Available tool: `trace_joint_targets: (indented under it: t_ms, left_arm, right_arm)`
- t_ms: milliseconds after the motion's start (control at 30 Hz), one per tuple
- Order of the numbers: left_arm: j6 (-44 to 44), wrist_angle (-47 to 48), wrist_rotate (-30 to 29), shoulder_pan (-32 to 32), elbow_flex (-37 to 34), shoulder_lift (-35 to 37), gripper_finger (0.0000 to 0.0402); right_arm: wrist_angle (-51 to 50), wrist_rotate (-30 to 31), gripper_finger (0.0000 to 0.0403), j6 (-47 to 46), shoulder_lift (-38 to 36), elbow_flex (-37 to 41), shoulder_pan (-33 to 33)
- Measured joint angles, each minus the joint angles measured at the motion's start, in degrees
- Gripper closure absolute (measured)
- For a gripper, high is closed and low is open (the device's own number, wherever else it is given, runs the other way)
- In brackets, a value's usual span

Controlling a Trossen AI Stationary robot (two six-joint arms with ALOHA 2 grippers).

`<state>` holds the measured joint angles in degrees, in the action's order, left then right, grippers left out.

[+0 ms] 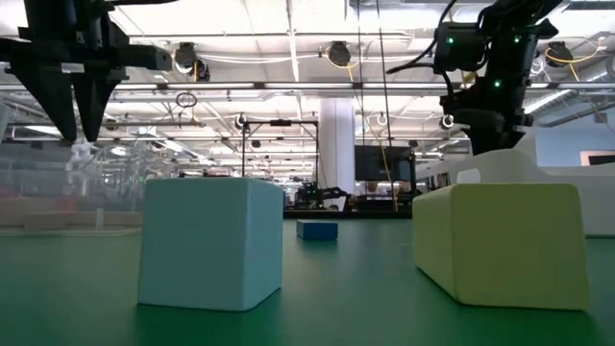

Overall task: Sort & place blocks by color
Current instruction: Put the top right light blue block into the black bin

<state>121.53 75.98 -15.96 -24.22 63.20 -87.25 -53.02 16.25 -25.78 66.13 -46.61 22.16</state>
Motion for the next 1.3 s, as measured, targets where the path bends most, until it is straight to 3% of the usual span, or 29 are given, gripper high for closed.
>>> trace_joint_targets:
  t_ms: [167, 300, 500, 633, 1000, 1100, 1300]
  left_arm:
    - [-4.09, -0.98, 0.84, 0.87, 0.00, 2.38, 0.0309]
    - [-6.58, -1.84, 0.90, 1.87, 0.00, 4.67, 0.0309]
    - [-11.16, -2.52, 0.74, 3.19, 0.00, 7.22, 0.0309]
    - [-14.90, -2.51, 0.10, 4.19, 0.00, 7.58, 0.0309]
    - [-25.57, -2.49, -0.14, 8.19, 0.00, 7.59, 0.0309]
    - [-29.44, -2.54, -0.52, 9.91, 0.00, 7.58, 0.0309]
    - [-32.55, -2.55, -0.62, 13.18, 0.00, 7.57, 0.0309]
  right_arm:
    - [0.29, -0.02, 0.0178, -0.69, 0.00, 0.00, 2.69]
    - [0.99, -0.40, 0.0170, -8.23, 0.13, 0.00, 6.06]
    - [8.11, -8.12, 0.0170, -13.51, 0.28, 1.92, 9.97]
    - [15.96, -11.93, 0.0170, -7.08, 0.24, 4.42, 9.43]
    - [25.13, -12.66, 0.0170, 3.07, 0.68, 10.09, 10.60]
    - [27.50, -15.23, 0.0170, 4.51, 1.83, 11.38, 11.20]
    - [29.91, -14.78, 0.0170, 8.11, 6.08, 11.54, 11.30]
